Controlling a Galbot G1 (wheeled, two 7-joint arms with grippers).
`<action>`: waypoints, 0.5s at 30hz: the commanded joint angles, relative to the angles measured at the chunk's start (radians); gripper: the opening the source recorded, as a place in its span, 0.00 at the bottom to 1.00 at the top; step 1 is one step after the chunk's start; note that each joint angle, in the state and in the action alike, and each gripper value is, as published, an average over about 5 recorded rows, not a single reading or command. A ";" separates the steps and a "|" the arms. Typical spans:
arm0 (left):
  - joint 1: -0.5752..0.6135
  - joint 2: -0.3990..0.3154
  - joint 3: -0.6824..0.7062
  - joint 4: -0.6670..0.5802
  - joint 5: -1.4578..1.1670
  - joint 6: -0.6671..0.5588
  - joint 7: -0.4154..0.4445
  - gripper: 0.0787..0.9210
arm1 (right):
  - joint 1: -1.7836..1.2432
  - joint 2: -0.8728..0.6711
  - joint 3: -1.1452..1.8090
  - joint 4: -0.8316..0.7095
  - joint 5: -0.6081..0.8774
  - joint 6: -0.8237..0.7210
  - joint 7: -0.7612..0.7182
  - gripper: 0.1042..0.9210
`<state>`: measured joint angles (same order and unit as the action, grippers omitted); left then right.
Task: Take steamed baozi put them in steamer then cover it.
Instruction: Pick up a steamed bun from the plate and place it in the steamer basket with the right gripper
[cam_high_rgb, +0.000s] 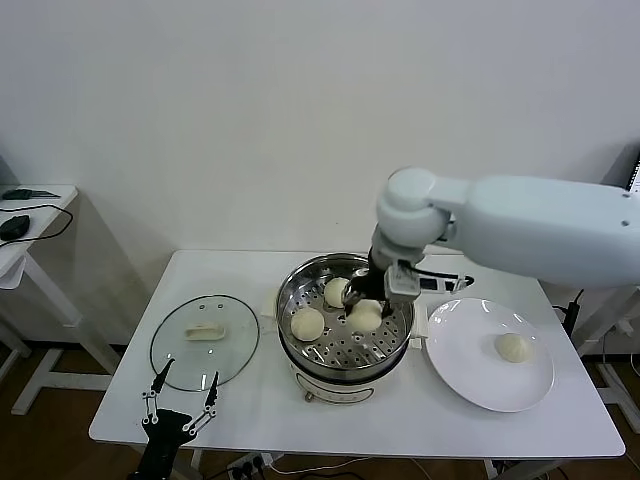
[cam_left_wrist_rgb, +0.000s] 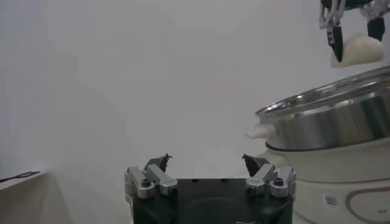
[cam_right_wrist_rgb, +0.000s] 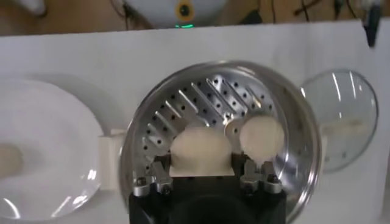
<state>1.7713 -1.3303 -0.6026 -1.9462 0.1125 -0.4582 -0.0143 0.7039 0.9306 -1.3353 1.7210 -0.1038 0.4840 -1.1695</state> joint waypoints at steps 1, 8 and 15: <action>-0.001 -0.001 0.000 0.003 -0.001 -0.001 0.000 0.88 | -0.094 0.050 -0.003 0.015 -0.134 0.107 0.025 0.69; -0.006 -0.001 0.001 0.005 -0.002 -0.003 -0.001 0.88 | -0.117 0.052 -0.003 -0.007 -0.161 0.116 0.031 0.70; -0.006 -0.001 -0.001 0.007 -0.003 -0.009 -0.003 0.88 | -0.129 0.063 -0.005 -0.018 -0.174 0.113 0.028 0.72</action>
<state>1.7646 -1.3312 -0.6033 -1.9406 0.1094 -0.4651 -0.0163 0.6048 0.9792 -1.3395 1.7058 -0.2367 0.5719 -1.1478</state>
